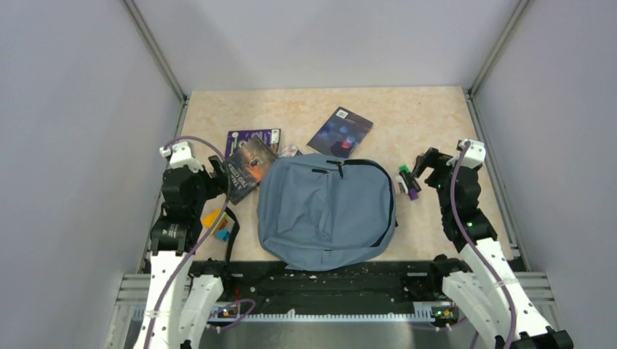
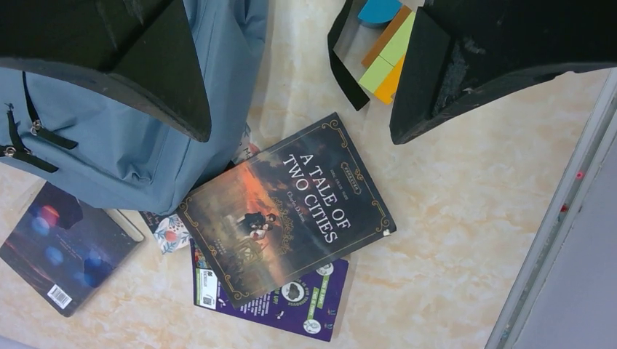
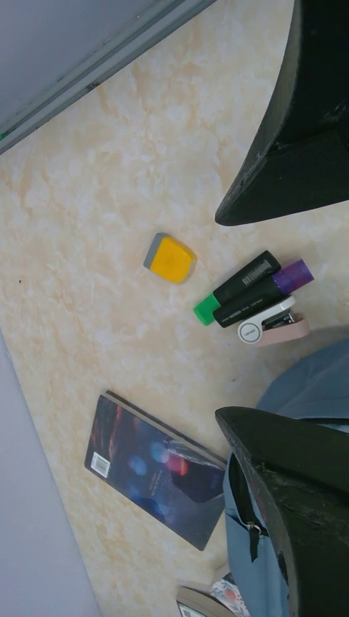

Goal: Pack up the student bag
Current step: Adjust the student bag at the center of the board.

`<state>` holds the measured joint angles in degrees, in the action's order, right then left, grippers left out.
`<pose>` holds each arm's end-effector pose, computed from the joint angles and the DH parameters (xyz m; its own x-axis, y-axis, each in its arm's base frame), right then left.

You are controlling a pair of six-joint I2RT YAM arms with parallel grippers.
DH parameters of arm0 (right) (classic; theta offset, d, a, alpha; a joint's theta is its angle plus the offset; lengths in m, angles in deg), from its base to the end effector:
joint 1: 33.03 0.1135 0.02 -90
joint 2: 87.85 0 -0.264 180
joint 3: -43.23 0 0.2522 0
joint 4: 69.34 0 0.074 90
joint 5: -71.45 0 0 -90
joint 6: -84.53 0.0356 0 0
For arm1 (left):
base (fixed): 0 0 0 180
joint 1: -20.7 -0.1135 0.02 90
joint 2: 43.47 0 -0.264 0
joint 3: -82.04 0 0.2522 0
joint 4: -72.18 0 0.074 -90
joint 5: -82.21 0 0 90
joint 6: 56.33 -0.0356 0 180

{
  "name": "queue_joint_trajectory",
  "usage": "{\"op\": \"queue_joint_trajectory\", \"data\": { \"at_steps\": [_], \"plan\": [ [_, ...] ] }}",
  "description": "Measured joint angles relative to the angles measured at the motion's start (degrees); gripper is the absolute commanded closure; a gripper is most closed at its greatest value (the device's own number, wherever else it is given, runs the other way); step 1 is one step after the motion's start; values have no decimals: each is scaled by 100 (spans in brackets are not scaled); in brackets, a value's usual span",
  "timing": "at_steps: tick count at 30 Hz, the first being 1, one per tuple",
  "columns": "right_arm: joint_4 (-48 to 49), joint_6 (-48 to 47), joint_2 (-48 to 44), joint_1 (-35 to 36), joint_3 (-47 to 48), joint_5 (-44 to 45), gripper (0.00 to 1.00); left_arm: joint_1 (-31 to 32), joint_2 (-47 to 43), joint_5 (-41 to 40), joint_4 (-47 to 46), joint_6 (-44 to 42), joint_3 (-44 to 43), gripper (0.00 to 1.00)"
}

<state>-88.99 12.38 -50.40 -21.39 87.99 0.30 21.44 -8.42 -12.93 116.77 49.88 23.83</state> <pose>0.1647 0.0222 0.2831 -0.1630 0.2626 -0.9510 0.1767 0.9561 0.2337 0.1377 0.0014 0.3243 -0.3311 -0.2738 -0.9030 -0.1697 0.9587 -0.2284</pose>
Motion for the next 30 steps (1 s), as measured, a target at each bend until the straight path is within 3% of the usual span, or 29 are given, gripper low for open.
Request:
{"op": "queue_joint_trajectory", "data": {
  "at_steps": [13,16,21,30],
  "plan": [
    [-28,44,142,0,57,-660,7,142,417,-118,92,-81,-11,2],
    [7,116,363,0,144,-973,10,612,713,-160,109,-90,-162,2],
    [26,192,970,0,328,-1624,15,1976,1703,-323,232,-9,-883,3],
    [-85,192,1858,20,459,-2337,16,3169,4098,739,37,498,-2267,3]
  ]
}}
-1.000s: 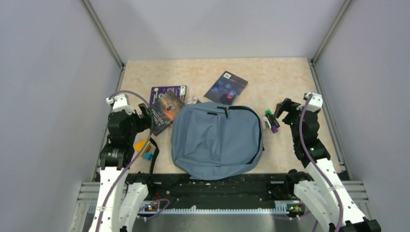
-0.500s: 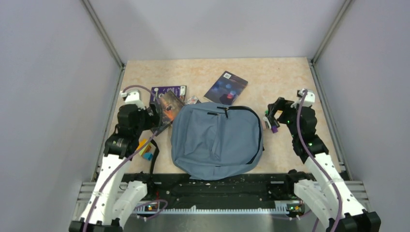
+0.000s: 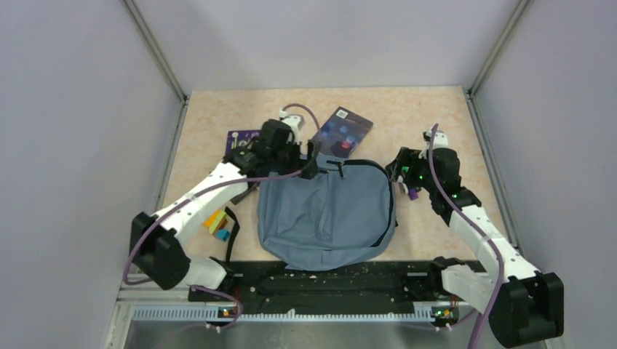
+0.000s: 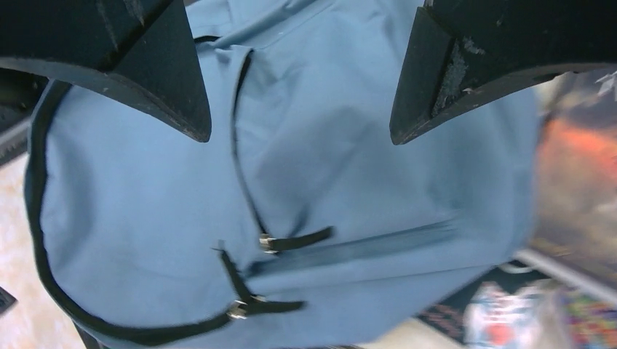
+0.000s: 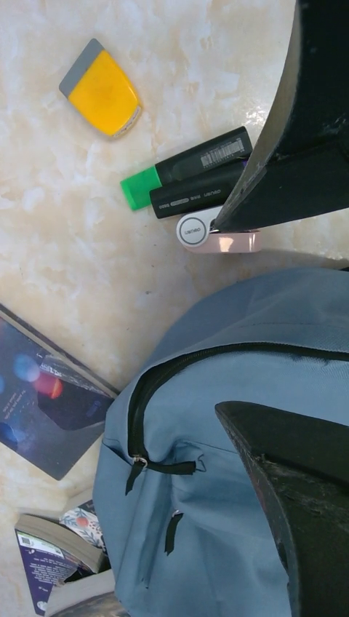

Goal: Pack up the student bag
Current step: Adjust the student bag at the center of the board.

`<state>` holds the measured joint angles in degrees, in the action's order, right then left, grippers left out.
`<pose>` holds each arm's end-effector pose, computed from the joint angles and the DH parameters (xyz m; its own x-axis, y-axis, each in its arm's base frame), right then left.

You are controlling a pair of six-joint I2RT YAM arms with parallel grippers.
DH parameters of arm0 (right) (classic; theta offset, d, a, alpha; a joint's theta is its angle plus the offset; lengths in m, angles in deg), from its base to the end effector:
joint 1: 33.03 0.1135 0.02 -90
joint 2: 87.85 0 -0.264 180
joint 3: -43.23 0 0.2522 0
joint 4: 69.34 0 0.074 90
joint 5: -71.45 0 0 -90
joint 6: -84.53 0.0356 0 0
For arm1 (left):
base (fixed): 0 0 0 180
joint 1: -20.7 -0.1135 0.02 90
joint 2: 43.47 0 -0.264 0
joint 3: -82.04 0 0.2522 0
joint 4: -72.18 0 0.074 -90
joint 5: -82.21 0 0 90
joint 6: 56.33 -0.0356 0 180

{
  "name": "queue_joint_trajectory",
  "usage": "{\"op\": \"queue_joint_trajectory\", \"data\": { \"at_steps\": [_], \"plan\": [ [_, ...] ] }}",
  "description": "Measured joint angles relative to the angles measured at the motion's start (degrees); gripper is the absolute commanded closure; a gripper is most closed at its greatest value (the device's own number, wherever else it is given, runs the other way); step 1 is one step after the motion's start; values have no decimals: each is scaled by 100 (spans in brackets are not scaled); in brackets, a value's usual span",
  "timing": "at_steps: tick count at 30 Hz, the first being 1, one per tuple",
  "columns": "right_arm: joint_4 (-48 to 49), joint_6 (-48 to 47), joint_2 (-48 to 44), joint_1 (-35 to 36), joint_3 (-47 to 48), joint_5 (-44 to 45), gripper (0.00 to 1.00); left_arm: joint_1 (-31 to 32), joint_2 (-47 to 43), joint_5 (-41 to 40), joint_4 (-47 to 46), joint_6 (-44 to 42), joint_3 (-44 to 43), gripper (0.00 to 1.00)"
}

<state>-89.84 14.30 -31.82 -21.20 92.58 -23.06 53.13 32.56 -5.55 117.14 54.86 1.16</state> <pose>0.2151 0.0479 0.2531 -0.5130 0.2371 -0.8250 -0.1055 0.9364 0.3347 0.2452 -0.1574 0.3204 -0.7098 0.0231 -0.7040 0.3266 0.8963 -0.2999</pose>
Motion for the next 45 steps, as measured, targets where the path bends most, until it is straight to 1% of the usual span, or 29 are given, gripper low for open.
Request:
{"op": "queue_joint_trajectory", "data": {
  "at_steps": [5,9,12,16,20,25,27,29,30,32,36,39,42,43,45],
  "plan": [
    [22,2,70,7,0,-81,16,643,1123,476,-17,125,-560,3],
    [13,-2,170,7,0,-79,16,933,1718,680,15,160,-852,4],
    [-11,-2,184,7,0,-74,16,1029,1943,807,28,214,-903,7],
    [-11,-2,184,7,0,-74,16,1082,2116,835,13,273,-903,8],
    [-11,-2,181,7,0,-76,16,1163,2175,492,0,221,-903,8],
    [-13,-4,166,7,0,-74,16,1399,2286,-249,7,4,-903,15],
    [-15,-2,129,7,0,-76,16,1521,2444,-632,35,-101,-920,16],
    [-11,-2,72,7,0,-76,15,1578,2575,-798,70,-146,-957,16],
    [-9,-2,44,7,0,-74,15,1631,2708,-955,92,-186,-992,19],
    [4,0,15,7,0,-79,15,1698,2859,-1163,107,-229,-1008,30],
    [22,0,13,7,0,-81,15,1764,3117,-1537,249,-310,-1082,60],
    [22,0,11,7,0,-81,15,1777,3152,-1558,308,-271,-1099,79],
    [22,0,-4,7,0,-87,15,1821,3132,-1574,337,-240,-1161,93],
    [22,0,-17,7,0,-98,15,1829,3101,-1585,352,-234,-1161,96],
    [24,-2,-33,7,0,-109,15,1829,2977,-1609,398,-238,-1161,99]
  ]
}}
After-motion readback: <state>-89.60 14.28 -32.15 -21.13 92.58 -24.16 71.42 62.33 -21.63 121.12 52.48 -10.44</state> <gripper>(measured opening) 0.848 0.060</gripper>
